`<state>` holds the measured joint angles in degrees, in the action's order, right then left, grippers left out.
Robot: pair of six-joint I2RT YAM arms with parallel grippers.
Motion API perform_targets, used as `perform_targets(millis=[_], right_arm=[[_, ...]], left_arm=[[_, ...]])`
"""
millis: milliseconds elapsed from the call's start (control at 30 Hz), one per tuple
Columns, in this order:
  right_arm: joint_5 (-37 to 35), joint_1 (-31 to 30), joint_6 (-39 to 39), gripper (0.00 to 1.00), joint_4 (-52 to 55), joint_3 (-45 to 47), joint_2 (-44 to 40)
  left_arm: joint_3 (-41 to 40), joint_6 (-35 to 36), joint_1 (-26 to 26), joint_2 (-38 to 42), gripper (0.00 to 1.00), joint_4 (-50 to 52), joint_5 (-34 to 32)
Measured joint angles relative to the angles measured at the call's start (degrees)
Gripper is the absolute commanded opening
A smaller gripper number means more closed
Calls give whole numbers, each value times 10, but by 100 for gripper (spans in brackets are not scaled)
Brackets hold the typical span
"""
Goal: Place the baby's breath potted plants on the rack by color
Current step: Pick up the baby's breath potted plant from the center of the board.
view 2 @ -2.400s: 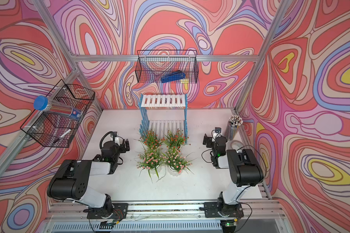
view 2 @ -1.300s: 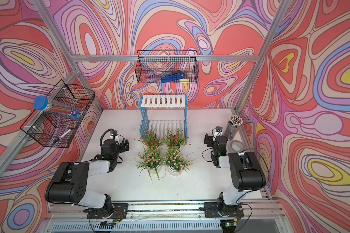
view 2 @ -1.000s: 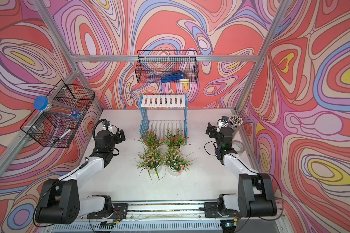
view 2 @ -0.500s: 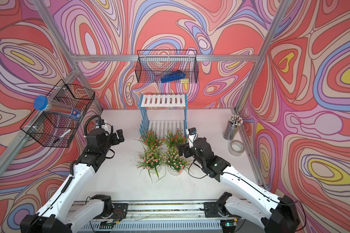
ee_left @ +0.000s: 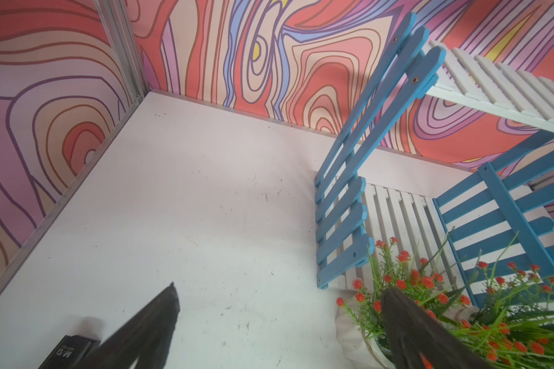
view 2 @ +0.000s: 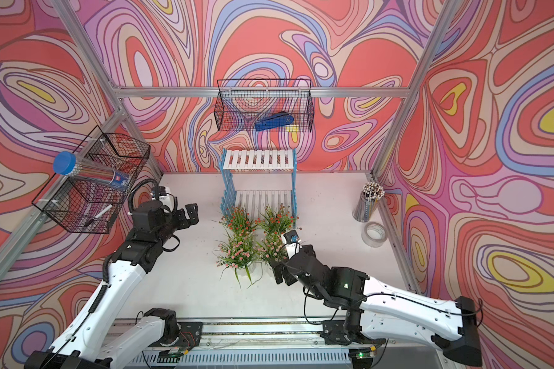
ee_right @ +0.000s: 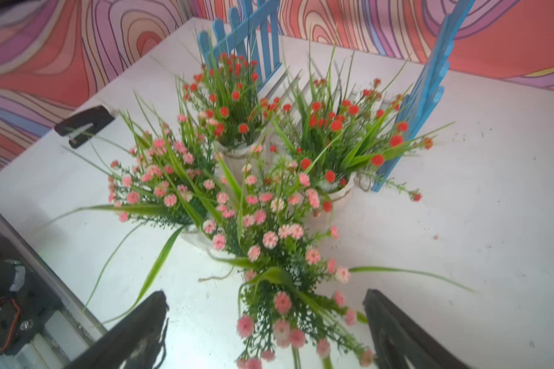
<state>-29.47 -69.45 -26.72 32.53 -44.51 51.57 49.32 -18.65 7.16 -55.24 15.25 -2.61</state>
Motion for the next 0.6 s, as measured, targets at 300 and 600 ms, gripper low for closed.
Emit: perform_targets(millis=[300,600], right_arm=[[-37,-87,-134,98,17,88,3],[-62,-101,-155,98,-128,196,72]], left_arm=[[1,-1,0,1,100,18,9],[1,0,1,8,100,28,20]])
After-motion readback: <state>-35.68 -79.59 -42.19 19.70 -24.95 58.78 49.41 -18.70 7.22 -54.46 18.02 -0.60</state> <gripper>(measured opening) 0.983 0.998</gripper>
